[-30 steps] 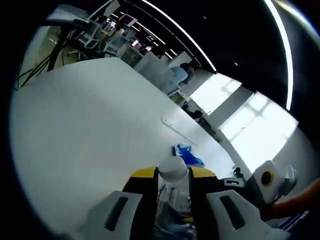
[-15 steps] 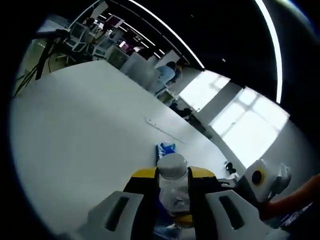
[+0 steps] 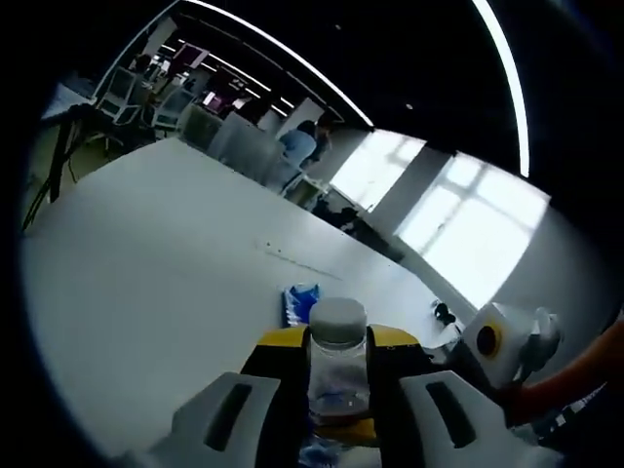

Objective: Arrange the tabletop items into an orderly group along one side of the table until the central work area is clear of visible clutter.

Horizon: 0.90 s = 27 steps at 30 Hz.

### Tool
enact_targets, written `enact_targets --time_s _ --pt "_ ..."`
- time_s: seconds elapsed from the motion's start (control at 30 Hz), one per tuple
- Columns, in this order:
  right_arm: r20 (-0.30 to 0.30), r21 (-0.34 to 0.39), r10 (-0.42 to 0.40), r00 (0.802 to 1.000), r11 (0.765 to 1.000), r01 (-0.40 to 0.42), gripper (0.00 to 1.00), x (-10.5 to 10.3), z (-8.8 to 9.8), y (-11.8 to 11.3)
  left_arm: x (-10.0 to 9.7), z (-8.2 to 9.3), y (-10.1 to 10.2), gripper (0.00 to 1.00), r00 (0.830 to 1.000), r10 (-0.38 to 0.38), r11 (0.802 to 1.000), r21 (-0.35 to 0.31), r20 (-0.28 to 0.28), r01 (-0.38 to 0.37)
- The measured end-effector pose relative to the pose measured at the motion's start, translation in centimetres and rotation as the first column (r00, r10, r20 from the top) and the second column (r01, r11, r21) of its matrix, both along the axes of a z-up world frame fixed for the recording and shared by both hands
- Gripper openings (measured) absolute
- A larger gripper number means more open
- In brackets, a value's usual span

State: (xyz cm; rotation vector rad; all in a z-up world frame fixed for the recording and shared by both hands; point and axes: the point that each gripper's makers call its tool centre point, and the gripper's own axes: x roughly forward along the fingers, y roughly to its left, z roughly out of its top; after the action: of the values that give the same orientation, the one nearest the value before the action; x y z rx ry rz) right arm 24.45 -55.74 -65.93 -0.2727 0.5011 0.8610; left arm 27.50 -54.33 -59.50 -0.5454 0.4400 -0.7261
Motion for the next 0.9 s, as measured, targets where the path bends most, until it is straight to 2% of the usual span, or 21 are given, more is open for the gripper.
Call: enact_targets --time_s 0.1,0.2,0.33,0.7,0.9 --pt "0.0 0.009 -0.007 1.0 1.0 0.007 0.33 -0.1 0.2 0.1 -0.2 0.4 -0.1 0.21 1.0 -0.005 1.0 0.009 0.011 0.005" --pt "-0.003 0.025 -0.016 1.0 1.0 0.016 0.33 -0.3 0.4 0.2 -0.7 1.0 -0.5 0.21 0.998 -0.026 0.999 0.045 0.051 0.024" --pt "-0.019 0.039 -0.028 0.999 0.999 0.028 0.33 -0.6 0.4 0.4 -1.1 1.2 -1.0 0.21 0.996 -0.054 0.996 0.08 0.072 0.048" --pt "-0.055 0.062 -0.041 0.998 0.997 0.045 0.34 -1.4 0.0 0.4 -1.7 1.1 -1.6 0.22 0.995 -0.064 0.992 0.117 0.073 0.055" --pt "-0.004 0.022 0.0 1.0 1.0 0.0 0.35 -2.2 0.0 0.5 -1.9 1.2 -2.4 0.25 0.993 -0.085 0.986 0.147 0.079 0.073"
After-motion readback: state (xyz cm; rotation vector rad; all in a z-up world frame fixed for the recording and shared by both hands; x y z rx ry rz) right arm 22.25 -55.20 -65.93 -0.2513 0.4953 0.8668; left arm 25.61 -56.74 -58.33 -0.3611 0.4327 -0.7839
